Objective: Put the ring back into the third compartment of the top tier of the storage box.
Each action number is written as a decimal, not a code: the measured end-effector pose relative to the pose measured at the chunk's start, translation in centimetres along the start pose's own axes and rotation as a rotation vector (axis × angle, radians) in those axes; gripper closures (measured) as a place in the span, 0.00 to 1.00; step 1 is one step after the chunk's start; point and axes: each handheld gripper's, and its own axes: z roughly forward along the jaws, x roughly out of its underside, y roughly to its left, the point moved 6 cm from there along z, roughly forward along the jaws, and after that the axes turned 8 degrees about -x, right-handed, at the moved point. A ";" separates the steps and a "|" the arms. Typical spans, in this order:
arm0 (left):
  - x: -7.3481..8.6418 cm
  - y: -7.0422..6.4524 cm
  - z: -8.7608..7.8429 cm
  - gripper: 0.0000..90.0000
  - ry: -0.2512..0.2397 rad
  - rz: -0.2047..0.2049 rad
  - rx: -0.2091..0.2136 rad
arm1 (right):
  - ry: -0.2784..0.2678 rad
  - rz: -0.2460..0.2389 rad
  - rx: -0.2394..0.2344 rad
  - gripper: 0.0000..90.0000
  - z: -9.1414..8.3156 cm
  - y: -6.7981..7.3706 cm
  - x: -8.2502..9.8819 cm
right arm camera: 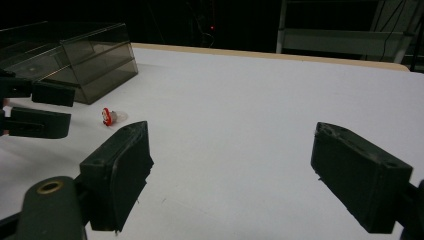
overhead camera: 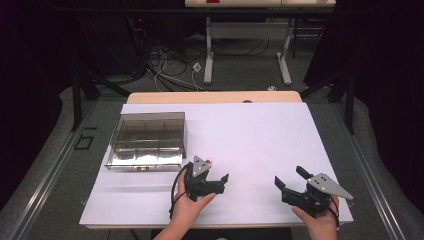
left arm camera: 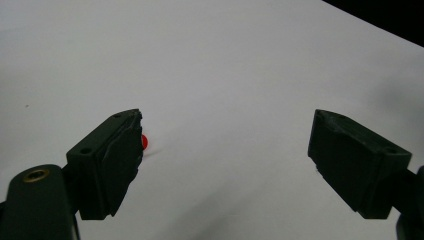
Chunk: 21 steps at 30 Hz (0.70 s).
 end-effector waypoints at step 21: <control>0.2 1.8 2.8 0.17 0.032 -0.016 -0.098 | 0.007 -0.004 -0.002 0.17 0.0 0.0 0.1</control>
